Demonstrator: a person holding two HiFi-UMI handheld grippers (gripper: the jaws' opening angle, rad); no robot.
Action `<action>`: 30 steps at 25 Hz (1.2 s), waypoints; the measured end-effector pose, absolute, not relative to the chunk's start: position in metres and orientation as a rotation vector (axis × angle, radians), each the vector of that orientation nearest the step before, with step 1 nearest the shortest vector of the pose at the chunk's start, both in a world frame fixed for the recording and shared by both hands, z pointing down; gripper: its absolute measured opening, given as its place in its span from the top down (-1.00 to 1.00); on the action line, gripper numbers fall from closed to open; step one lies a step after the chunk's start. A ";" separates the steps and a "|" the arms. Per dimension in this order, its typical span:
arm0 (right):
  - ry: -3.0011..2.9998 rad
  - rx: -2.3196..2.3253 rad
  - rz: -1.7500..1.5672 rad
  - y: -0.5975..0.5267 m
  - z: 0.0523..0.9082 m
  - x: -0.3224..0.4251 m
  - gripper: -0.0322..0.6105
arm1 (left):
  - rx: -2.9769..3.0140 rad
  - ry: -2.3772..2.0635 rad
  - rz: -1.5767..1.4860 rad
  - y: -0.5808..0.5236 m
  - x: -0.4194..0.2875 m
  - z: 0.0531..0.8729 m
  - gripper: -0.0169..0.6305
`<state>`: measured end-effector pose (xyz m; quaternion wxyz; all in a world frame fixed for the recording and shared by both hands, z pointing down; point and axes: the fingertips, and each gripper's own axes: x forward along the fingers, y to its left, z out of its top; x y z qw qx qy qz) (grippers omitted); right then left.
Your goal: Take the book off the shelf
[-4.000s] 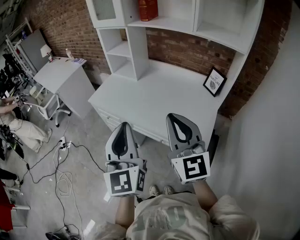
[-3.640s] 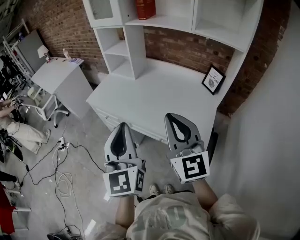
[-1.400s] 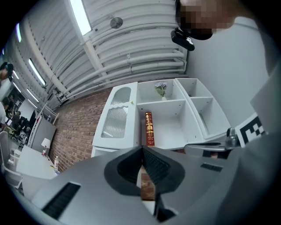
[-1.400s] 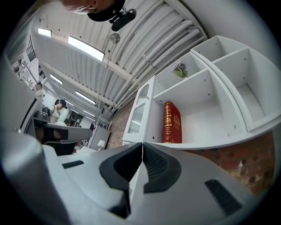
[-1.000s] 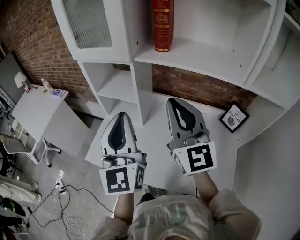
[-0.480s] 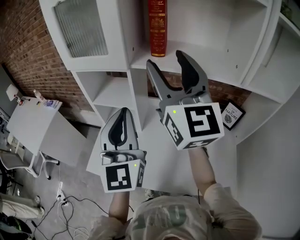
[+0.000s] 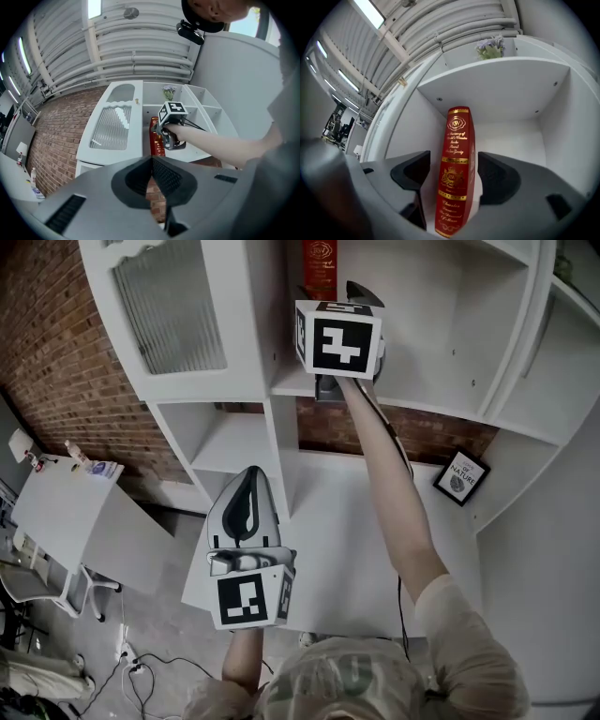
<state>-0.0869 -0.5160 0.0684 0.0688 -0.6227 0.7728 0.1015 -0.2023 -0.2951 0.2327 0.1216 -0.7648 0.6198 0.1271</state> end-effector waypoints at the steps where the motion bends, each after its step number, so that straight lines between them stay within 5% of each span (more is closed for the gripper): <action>1: 2.325 -1.903 0.282 -0.525 0.071 -0.087 -0.04 | -2.234 1.808 0.367 -0.296 -0.205 0.235 0.91; 30: 2.333 -2.034 0.171 -0.609 0.079 -0.104 -0.04 | -2.256 1.801 0.405 -0.319 -0.218 0.244 0.91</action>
